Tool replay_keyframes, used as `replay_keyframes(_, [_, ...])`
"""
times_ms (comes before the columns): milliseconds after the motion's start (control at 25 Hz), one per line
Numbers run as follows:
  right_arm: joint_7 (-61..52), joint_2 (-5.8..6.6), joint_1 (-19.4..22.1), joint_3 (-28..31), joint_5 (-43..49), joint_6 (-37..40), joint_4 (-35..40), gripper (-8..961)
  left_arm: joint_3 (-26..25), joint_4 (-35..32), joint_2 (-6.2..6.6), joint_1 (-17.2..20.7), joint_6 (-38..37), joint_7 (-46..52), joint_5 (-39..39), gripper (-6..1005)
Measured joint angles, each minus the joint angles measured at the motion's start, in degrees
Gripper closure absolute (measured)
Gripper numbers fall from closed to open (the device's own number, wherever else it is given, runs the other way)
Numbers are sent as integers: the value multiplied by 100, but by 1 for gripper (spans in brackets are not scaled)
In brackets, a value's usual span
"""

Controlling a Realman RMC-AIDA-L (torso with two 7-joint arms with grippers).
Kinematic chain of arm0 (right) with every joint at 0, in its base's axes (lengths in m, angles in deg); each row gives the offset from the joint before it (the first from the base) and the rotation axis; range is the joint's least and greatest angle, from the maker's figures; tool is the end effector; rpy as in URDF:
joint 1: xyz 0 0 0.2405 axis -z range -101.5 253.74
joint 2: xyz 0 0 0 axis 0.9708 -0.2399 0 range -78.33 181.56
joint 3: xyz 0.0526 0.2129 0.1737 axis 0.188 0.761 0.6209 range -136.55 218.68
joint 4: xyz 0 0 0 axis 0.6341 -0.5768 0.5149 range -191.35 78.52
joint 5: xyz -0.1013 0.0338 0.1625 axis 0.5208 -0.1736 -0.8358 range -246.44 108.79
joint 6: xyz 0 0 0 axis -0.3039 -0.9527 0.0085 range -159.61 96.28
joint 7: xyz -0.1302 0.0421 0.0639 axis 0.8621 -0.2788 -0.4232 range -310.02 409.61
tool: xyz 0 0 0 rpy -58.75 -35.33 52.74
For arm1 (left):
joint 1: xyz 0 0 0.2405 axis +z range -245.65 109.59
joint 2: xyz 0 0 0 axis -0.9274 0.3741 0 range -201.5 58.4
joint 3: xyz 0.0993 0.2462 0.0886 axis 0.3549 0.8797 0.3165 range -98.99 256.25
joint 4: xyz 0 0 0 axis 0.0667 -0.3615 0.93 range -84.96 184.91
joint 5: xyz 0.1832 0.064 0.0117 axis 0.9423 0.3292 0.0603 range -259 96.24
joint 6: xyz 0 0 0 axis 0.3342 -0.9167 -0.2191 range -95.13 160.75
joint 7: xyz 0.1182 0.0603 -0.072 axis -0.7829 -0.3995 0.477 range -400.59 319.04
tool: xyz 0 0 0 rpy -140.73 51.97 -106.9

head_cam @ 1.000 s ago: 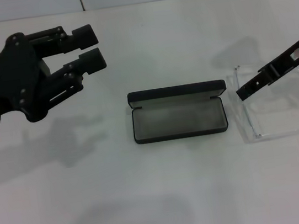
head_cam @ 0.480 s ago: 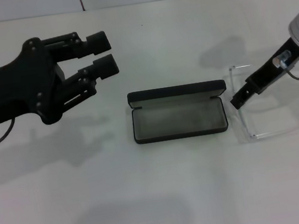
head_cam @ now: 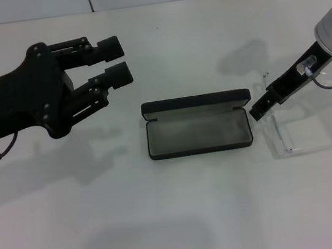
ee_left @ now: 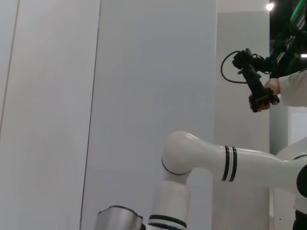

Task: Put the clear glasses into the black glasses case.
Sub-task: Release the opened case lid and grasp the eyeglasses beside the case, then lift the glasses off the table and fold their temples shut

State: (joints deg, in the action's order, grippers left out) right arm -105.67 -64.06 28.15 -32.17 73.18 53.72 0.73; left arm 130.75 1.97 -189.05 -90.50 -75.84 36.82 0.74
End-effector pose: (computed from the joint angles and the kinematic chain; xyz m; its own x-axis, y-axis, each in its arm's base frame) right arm 0.1824 0.3985 -0.0241 0.5854 -0.8045 0.1005 -0.7324 -0.5779 -0.3600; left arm -0.2118 0.2857 0.0399 0.5993 0.0362 0.7997 0.1578 -0.9847 -0.0736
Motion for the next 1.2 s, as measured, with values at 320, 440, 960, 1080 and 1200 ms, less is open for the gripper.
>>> replay_keyframes(320, [56, 19, -97, -22, 101, -141, -363, 296, 0, 17, 0, 32, 11, -30, 0, 637])
replay_keyframes(440, [88, 50, -58, 12, 199, -151, -370, 344, 0, 70, -1, 48, 12, -73, 0, 636])
replay_keyframes(960, [371, 83, 294, 36, 211, -3, -303, 737, -89, 152, 0, 140, -11, -78, -32, 637])
replay_keyframes(1080, [448, 96, 387, 185, 193, 94, -305, 766, -88, 152, 0, 159, -12, -78, -39, 636])
replay_keyframes(1200, [663, 98, 504, 498, 184, 281, -217, 784, -88, 152, -1, 186, -15, -78, -45, 635])
